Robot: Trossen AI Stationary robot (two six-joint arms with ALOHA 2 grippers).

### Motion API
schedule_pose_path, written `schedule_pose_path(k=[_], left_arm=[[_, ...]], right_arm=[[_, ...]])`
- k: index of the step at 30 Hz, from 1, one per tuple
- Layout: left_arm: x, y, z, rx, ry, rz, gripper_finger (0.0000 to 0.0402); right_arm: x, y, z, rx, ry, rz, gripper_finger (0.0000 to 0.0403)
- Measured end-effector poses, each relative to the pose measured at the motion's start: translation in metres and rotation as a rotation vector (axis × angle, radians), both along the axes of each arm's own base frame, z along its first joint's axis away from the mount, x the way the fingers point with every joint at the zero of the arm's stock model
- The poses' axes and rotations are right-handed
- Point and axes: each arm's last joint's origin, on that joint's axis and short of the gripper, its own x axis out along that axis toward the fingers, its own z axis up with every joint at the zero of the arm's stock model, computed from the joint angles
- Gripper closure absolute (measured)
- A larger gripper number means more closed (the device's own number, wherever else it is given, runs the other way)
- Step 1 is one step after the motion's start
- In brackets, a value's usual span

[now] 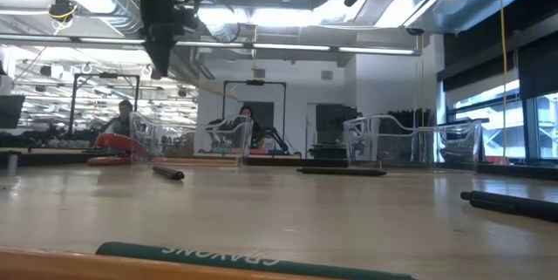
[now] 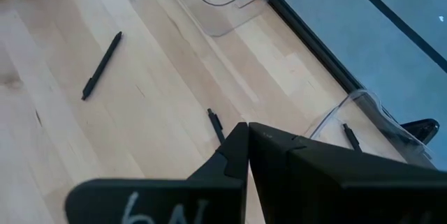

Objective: Sort crayons/erasers/pens/pencils in bins
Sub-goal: Put the top yellow pencil into the top left transparent bin

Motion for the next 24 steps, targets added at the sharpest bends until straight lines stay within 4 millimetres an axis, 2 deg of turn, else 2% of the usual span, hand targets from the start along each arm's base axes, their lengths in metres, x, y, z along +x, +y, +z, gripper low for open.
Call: schedule_pose_path(k=[9, 24], left_arm=[[-0.001, 0.021, -0.016, -0.058, 0.063, 0.042, 0.0397], [0.034, 0.053, -0.076, -0.178, 0.169, 0.006, 0.0396]], right_arm=[[0.000, 0.000, 0.000, 0.000, -0.003, 0.000, 0.0387], [0.001, 0.000, 0.000, 0.000, -0.007, 0.000, 0.0387]])
